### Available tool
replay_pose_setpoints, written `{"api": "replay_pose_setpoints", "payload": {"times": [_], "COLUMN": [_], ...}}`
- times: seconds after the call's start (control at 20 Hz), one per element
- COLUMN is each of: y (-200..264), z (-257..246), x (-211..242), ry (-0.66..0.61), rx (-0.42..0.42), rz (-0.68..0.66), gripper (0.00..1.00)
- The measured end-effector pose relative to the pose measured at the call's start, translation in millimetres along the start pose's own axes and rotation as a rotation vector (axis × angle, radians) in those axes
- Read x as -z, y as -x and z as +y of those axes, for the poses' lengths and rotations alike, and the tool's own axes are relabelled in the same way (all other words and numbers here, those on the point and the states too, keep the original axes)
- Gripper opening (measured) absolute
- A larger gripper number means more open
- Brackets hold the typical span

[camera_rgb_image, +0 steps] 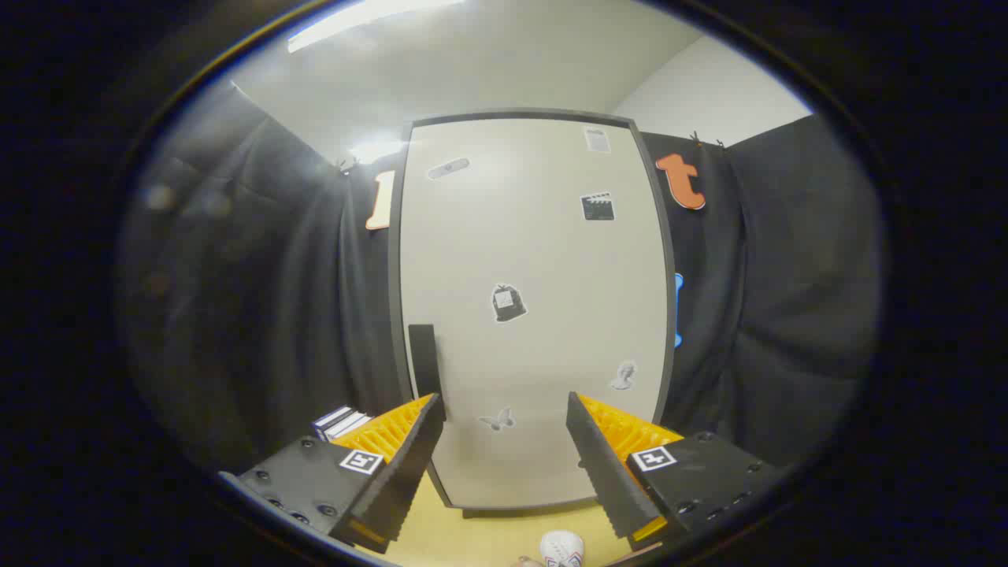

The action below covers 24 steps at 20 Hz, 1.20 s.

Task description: Open the shoe cabinet door, grab the shoes and put them into the shoe cabinet, then close the shoe cabinet door.

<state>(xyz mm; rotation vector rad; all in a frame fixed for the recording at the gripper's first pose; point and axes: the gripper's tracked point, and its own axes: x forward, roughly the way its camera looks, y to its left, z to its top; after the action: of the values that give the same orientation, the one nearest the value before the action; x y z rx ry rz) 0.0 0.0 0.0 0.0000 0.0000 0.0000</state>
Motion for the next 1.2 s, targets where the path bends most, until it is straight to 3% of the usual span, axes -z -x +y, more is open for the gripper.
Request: {"api": "replay_pose_setpoints", "payload": {"times": [0.25,0.85,1.2], "y": [-8.3,-17.8,-45.9], "z": [8.1,0.3,40.1], "x": [0.5,-0.4,7.4], "ry": [0.016,0.015,0.015], "rx": [-0.022,0.010,-0.039], "rz": [-0.001,-0.002,0.013], "gripper": [0.97,0.97,0.97]}}
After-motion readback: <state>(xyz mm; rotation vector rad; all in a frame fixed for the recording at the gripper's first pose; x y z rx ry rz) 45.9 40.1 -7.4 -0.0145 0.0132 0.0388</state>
